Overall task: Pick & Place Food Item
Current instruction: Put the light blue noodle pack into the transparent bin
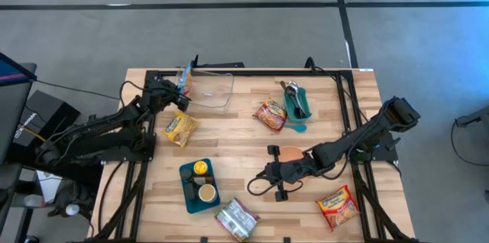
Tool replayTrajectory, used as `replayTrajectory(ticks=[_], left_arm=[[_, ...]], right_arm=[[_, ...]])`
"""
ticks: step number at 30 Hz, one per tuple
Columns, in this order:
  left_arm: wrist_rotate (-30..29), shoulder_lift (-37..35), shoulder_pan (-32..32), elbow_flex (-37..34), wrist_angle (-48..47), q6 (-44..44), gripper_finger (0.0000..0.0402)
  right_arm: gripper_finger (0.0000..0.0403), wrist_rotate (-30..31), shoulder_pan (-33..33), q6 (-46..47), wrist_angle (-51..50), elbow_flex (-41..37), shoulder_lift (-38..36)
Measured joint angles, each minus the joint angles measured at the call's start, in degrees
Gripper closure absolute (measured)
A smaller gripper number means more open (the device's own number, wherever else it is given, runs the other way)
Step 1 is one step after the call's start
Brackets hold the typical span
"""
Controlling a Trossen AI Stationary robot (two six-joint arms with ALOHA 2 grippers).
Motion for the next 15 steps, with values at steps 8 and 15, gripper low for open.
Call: replayTrajectory(ticks=[8,15], left_arm=[[-1.28,0.0,0.0,0.02,-0.09,-0.17,0.0338],[-1.86,0.0,0.0,0.02,-0.11,-0.61,0.0313]], right_arm=[[0.0403,0.0,0.0,0.46,-0.02,0.0,0.0],[0.0403,0.0,0.0,0.48,-0.02,0.0,0.0]])
